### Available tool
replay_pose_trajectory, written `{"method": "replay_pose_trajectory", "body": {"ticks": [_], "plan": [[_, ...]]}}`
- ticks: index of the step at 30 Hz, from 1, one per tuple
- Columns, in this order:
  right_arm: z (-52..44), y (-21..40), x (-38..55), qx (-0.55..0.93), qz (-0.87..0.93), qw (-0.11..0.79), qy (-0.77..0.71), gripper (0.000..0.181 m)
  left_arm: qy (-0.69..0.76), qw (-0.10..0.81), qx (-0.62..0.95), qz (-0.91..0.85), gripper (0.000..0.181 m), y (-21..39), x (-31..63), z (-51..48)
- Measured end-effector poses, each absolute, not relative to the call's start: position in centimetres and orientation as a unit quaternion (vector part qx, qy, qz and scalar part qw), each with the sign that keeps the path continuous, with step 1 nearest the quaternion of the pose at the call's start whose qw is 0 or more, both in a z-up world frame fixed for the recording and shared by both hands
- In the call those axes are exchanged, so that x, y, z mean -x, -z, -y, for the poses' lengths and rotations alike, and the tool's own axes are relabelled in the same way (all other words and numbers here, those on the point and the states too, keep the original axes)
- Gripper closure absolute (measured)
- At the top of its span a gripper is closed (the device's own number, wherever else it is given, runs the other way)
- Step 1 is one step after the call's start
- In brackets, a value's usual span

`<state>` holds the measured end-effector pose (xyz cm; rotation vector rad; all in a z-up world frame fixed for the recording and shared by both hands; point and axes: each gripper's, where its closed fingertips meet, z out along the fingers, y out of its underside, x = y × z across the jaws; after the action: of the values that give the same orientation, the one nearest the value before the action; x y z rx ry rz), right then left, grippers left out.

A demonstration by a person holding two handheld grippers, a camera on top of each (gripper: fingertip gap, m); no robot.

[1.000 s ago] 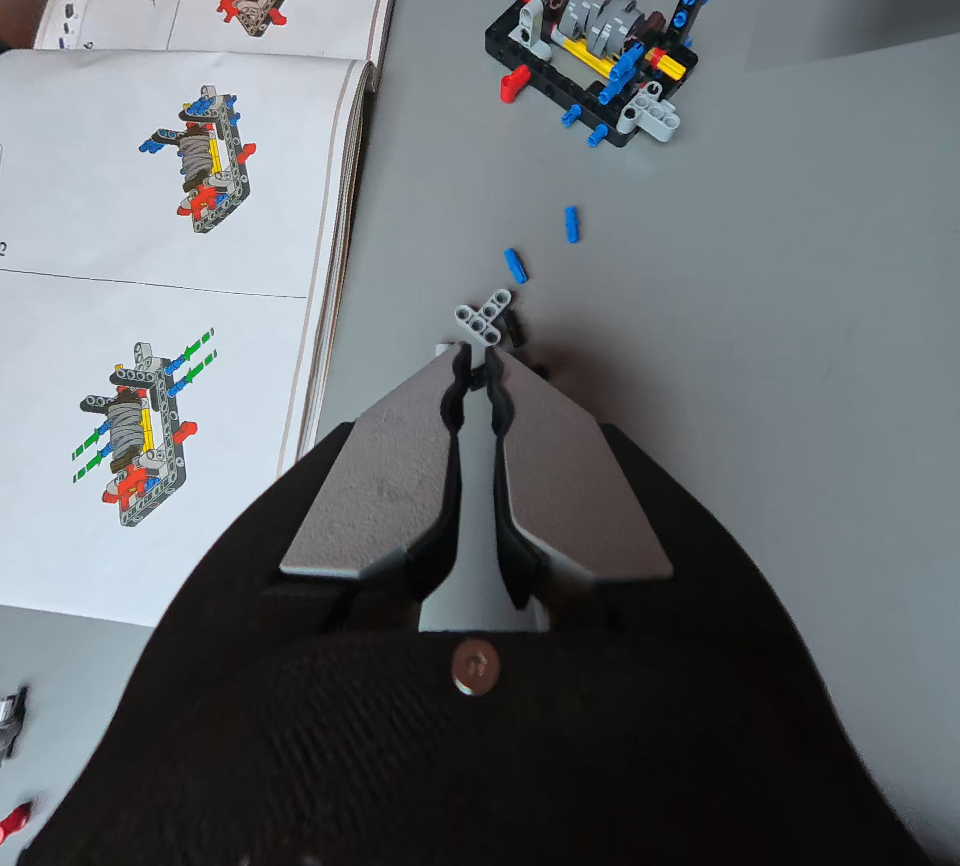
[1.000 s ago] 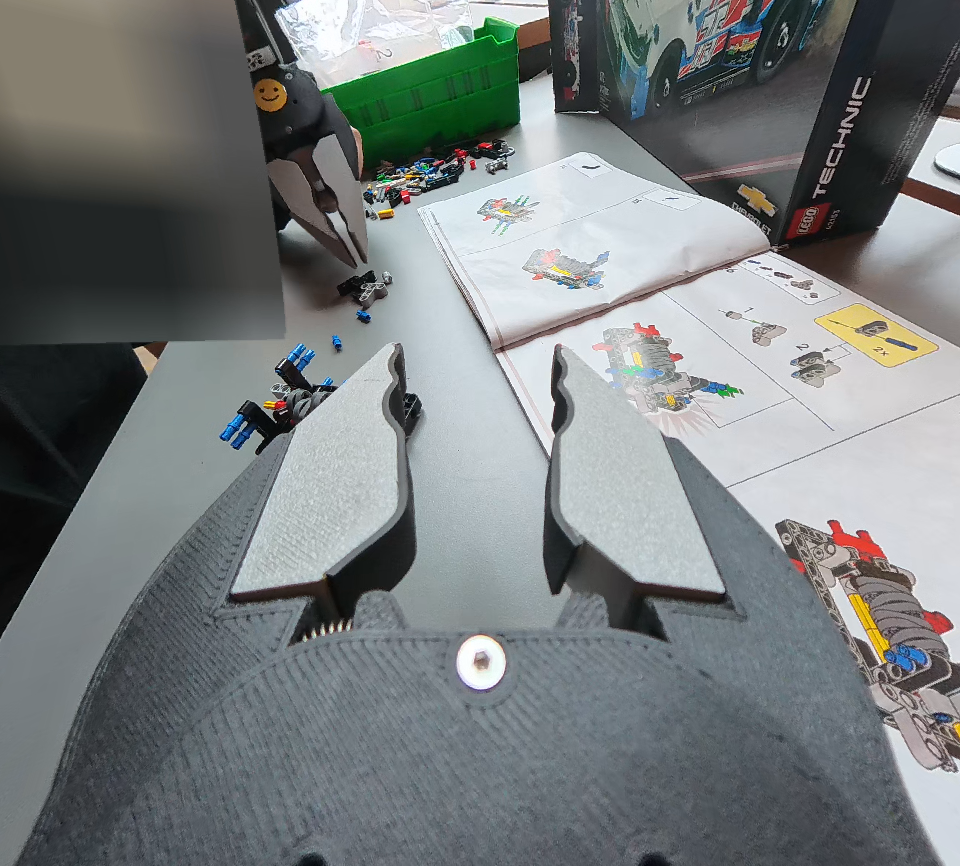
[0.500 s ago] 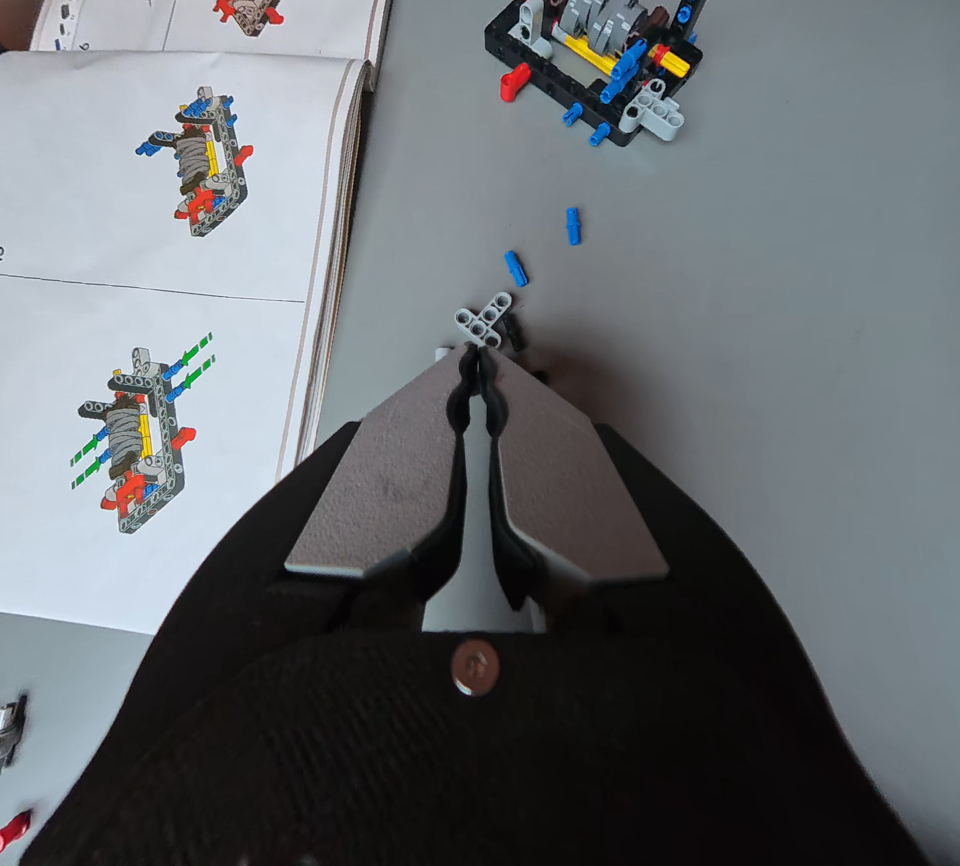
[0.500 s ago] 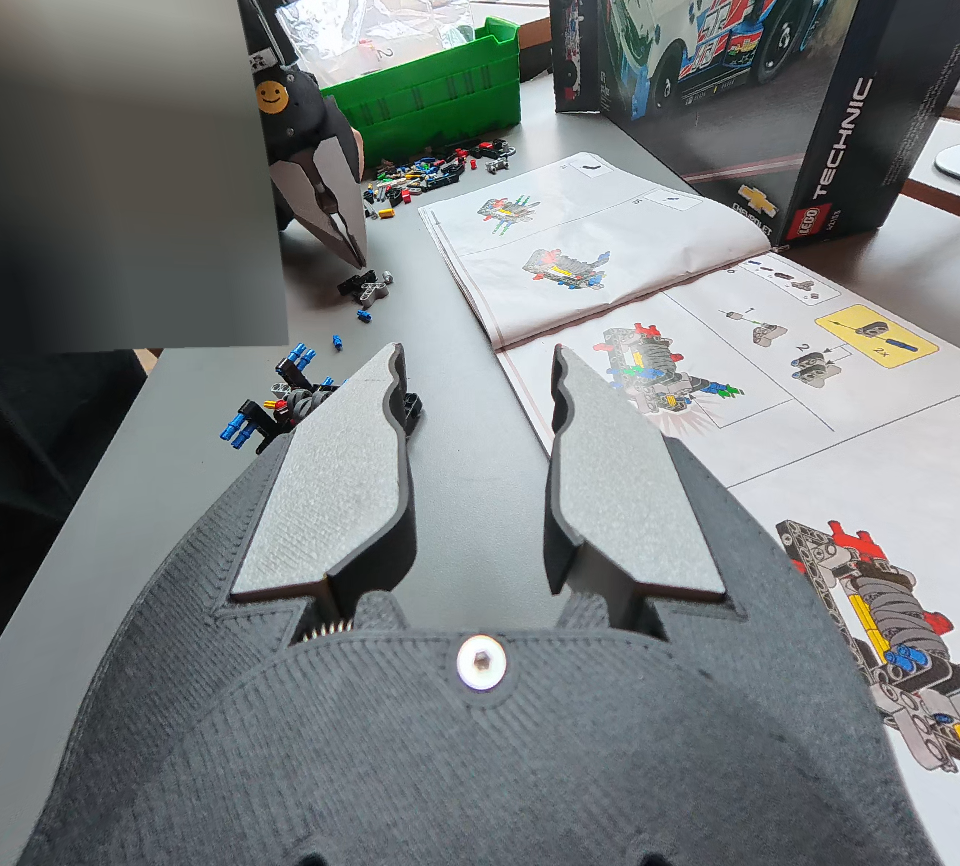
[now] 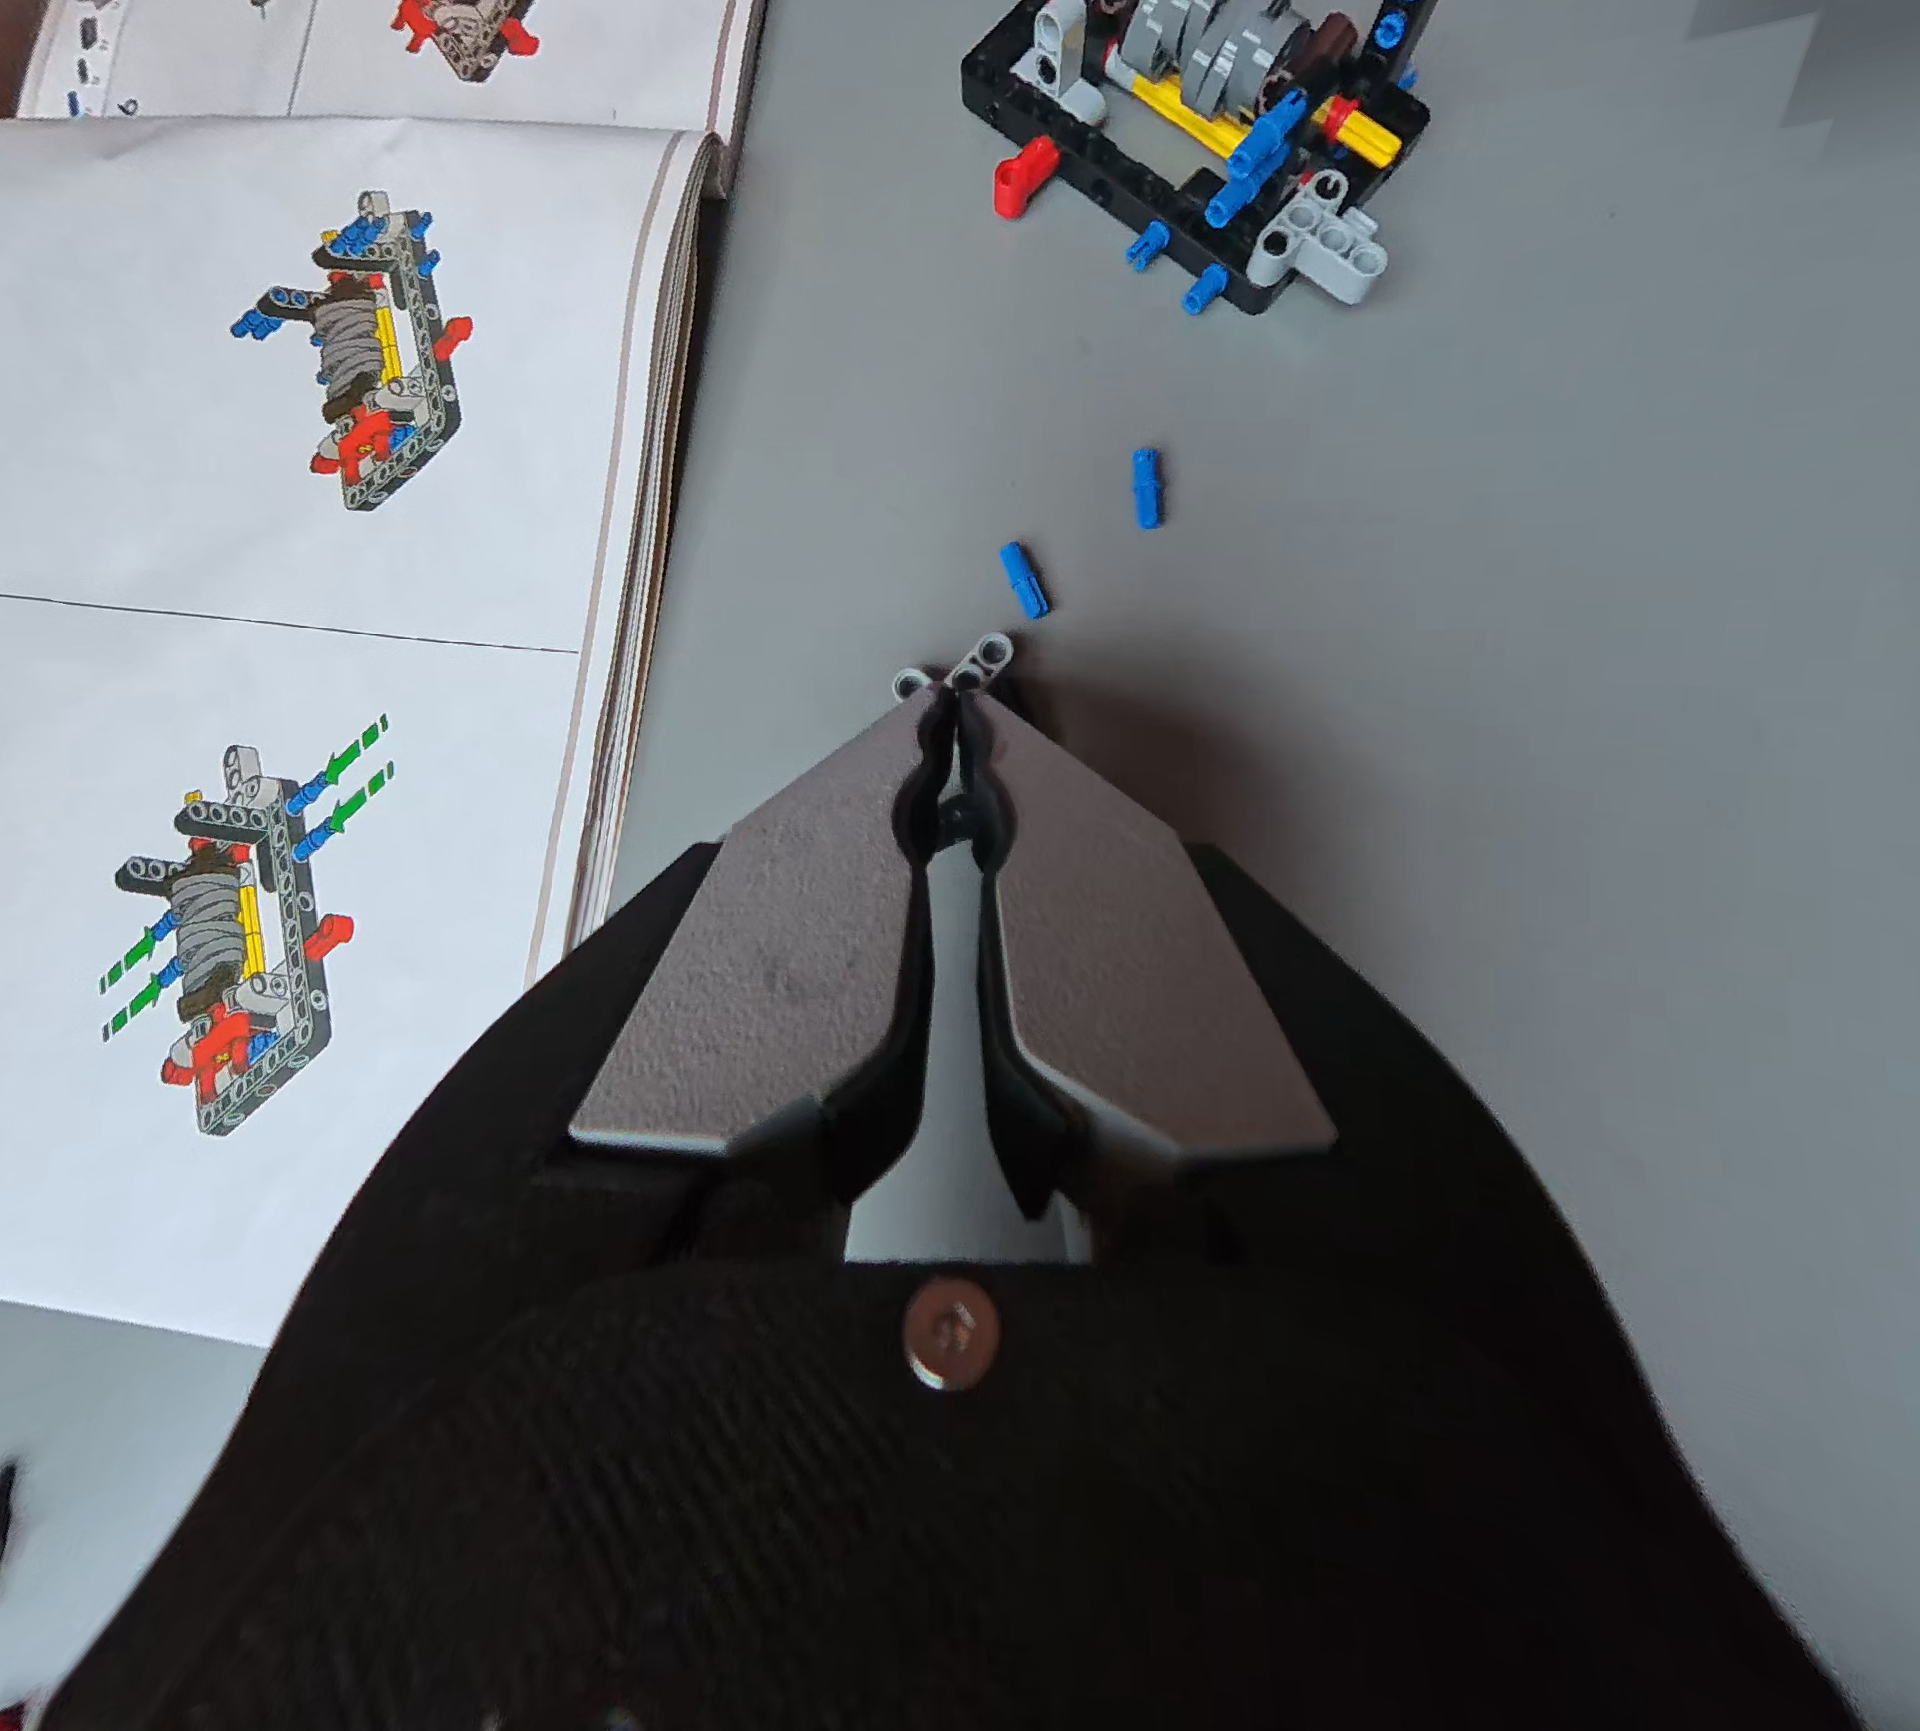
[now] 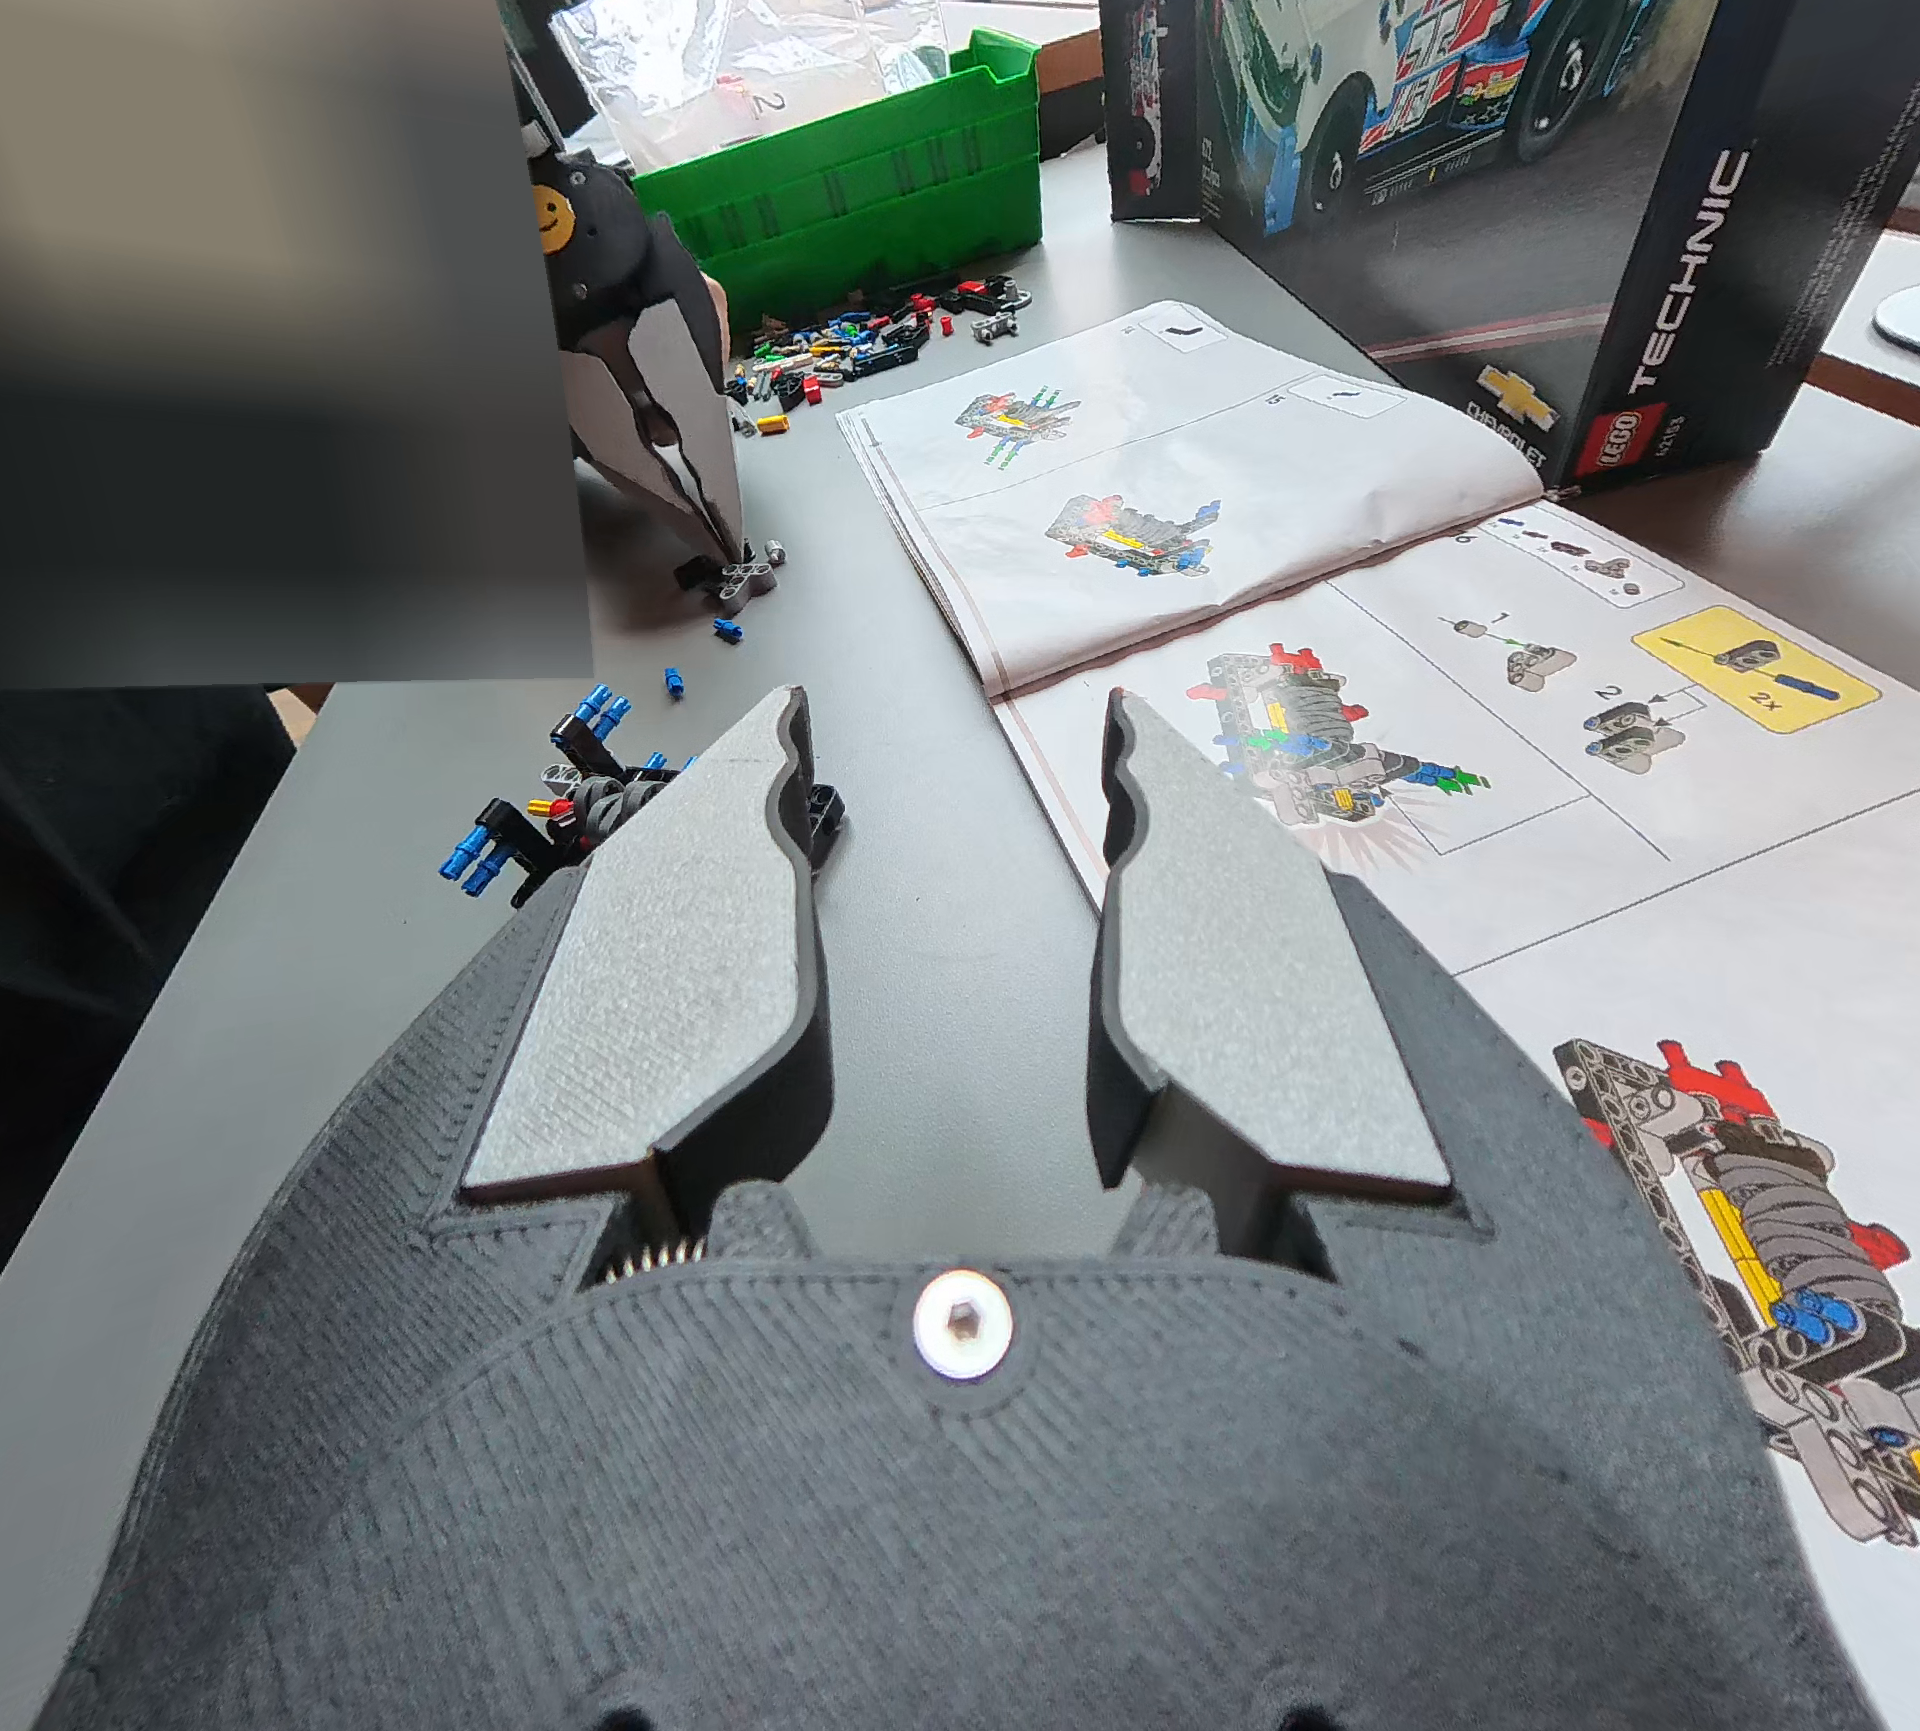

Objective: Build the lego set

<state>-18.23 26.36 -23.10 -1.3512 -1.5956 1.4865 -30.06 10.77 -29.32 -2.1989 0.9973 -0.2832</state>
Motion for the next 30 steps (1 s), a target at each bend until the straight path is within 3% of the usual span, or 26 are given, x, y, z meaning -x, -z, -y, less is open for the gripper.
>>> {"method": "replay_pose_trajectory", "body": {"ticks": [13,19,24,30], "plan": [[-26.3,23.1,18.3,0.505,0.598,0.287,-0.553,0.128,0.104,0.373,0.858,-0.339,0.181,28.3,31.8,-11.7],[-26.1,23.1,18.2,0.501,0.599,0.275,-0.561,0.114,0.106,0.401,0.845,-0.338,0.178,27.3,31.0,-12.3],[-26.1,23.1,18.2,0.5,0.6,0.275,-0.56,0.111,0.103,0.426,0.841,-0.318,0.173,26.8,31.4,-13.3],[-26.3,23.1,18.2,0.504,0.598,0.284,-0.555,0.112,0.097,0.475,0.822,-0.297,0.179,25.3,32.1,-14.0]]}}
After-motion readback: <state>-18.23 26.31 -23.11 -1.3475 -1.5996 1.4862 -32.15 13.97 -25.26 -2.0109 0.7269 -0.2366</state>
